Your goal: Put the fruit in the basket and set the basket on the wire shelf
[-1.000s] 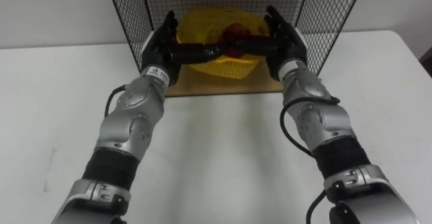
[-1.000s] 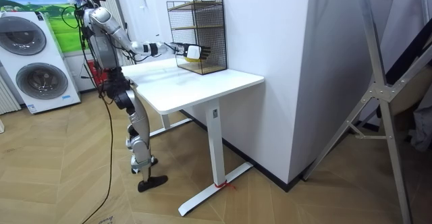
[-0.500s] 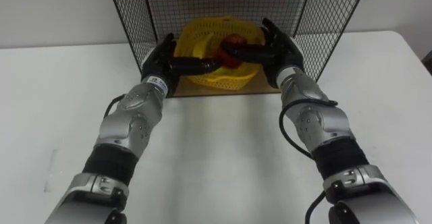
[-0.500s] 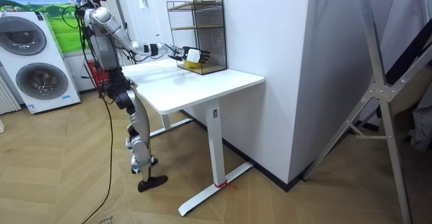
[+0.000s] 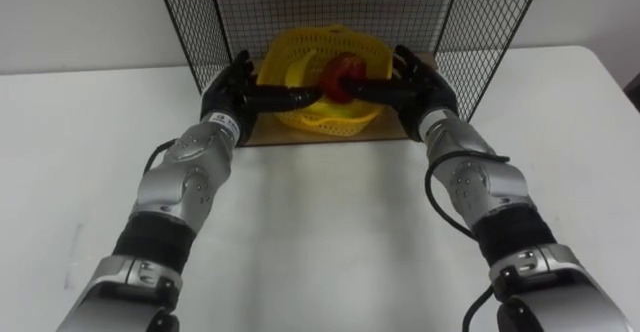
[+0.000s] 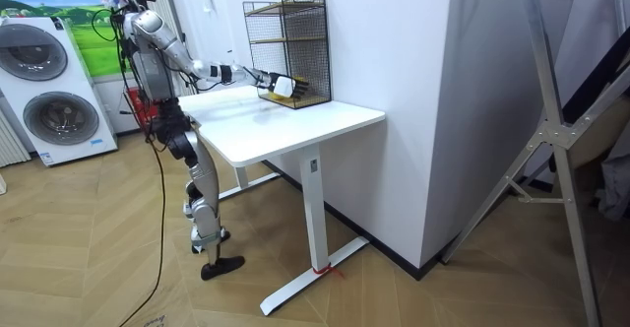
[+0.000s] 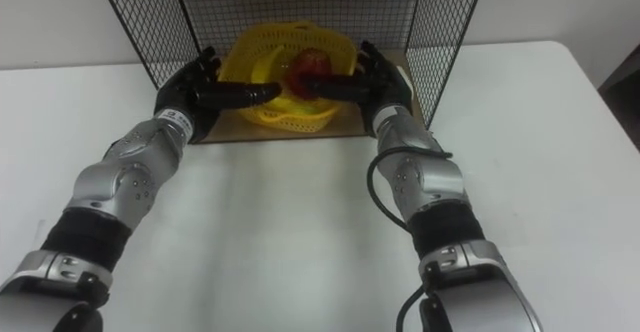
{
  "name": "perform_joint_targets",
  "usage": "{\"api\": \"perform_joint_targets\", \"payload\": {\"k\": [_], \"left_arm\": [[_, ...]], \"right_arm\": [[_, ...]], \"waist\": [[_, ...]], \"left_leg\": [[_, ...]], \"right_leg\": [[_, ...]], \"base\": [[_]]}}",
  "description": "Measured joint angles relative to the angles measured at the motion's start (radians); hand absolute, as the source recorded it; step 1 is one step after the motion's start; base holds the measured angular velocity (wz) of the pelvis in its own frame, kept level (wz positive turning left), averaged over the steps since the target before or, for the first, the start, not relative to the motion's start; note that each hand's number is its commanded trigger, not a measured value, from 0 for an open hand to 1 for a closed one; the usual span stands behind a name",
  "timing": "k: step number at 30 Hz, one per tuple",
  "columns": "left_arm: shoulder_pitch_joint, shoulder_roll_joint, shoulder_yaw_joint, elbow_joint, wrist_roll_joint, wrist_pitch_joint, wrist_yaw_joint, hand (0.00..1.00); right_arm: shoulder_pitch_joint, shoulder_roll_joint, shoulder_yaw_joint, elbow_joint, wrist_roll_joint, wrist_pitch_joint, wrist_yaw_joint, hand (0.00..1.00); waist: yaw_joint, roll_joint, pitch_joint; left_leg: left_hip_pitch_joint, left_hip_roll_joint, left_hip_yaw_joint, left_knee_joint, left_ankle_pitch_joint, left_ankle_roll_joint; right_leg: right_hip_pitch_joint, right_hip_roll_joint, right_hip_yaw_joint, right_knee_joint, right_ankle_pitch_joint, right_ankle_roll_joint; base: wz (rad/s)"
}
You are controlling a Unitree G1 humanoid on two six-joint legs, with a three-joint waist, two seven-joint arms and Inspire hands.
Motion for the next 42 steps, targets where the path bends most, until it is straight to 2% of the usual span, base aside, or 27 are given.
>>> {"api": "perform_joint_targets", "payload": {"k": [6,14,23,26,28,31,33,36,38,41,42], "left_arm": [[0.0,0.004,0.017,0.0,0.004,0.009,-0.016,0.0],[0.0,0.008,0.029,0.0,0.005,0.009,-0.016,0.0],[0.0,0.009,0.039,-0.002,0.006,0.009,-0.031,0.0],[0.0,0.009,0.06,-0.03,0.006,0.01,-0.043,0.0],[0.0,0.009,0.067,-0.056,0.008,0.01,-0.042,0.0],[0.007,0.01,0.068,-0.091,0.012,0.009,-0.036,0.0],[0.041,0.009,0.068,-0.154,0.015,0.008,-0.035,0.0],[0.106,0.007,0.066,-0.269,0.055,0.008,-0.04,0.0],[0.185,0.007,0.062,-0.376,0.066,0.005,-0.04,0.0],[0.264,0.009,0.052,-0.471,0.082,0.001,-0.039,0.0],[0.303,0.015,0.041,-0.507,0.079,-0.014,-0.038,0.0]], "right_arm": [[0.0,-0.004,-0.028,0.008,0.0,0.0,0.003,0.0],[0.0,-0.036,-0.068,0.03,0.056,0.0,0.007,0.0],[0.0,-0.039,-0.088,0.03,0.062,0.004,0.038,0.0],[0.0,-0.038,-0.105,0.027,0.062,0.005,0.06,0.0],[0.0,-0.038,-0.104,0.026,0.061,0.006,0.067,0.0],[0.004,-0.038,-0.104,0.005,0.057,0.006,0.065,0.0],[0.038,-0.038,-0.103,-0.076,0.04,0.006,0.068,0.0],[0.109,-0.037,-0.099,-0.205,-0.054,0.003,0.085,0.0],[0.187,-0.037,-0.081,-0.303,-0.078,0.001,0.091,0.0],[0.272,-0.038,-0.064,-0.404,-0.105,-0.001,0.089,0.0],[0.309,-0.038,-0.063,-0.435,-0.108,-0.007,0.09,0.0]], "waist": [[-0.002,0.003,-0.0022],[-0.003,0.016,-0.0123],[-0.003,0.016,-0.0138],[-0.001,0.016,-0.017],[-0.001,0.015,-0.0225],[0.0,0.014,-0.0244],[0.001,0.012,-0.0253],[0.0,0.004,-0.0311],[-0.001,-0.002,-0.0339],[-0.006,-0.005,-0.033],[-0.011,-0.008,-0.0326]], "left_leg": [[-0.001,0.0,0.0,0.002,0.0,0.0],[0.003,0.0,0.003,0.003,0.0,0.0],[0.011,0.001,0.006,0.004,0.0,0.0],[0.011,0.001,0.008,0.005,0.0,0.0],[0.013,0.001,0.016,0.005,0.0,0.0],[0.017,0.001,0.018,0.004,0.0,0.001],[0.017,0.001,0.019,0.002,0.0,0.001],[0.018,0.002,0.02,0.002,0.0,0.001],[0.027,0.002,0.022,-0.003,0.0,0.001],[0.035,0.002,0.024,-0.007,0.0,0.001],[0.037,0.002,0.022,-0.007,0.0,0.001]], "right_leg": [[0.0,0.0,-0.004,0.001,0.0,0.0],[0.0,0.0,-0.002,0.004,0.0,0.0],[0.007,-0.001,-0.002,0.007,0.0,0.0],[0.001,0.0,0.001,0.019,-0.001,-0.001],[0.001,-0.001,0.002,0.02,-0.001,-0.001],[0.0,-0.002,0.002,0.022,-0.001,-0.001],[0.0,-0.002,0.0,0.022,-0.002,-0.002],[0.0,-0.001,-0.002,0.021,-0.002,-0.002],[0.006,-0.001,-0.002,0.02,-0.002,-0.002],[0.014,-0.002,-0.002,0.018,-0.003,-0.001],[0.018,-0.002,-0.003,0.017,-0.004,-0.001]], "base": [[0.0],[0.0],[0.0],[-0.03],[-0.04],[-0.03],[-0.02],[0.0],[-0.04],[-0.02],[0.0]]}}
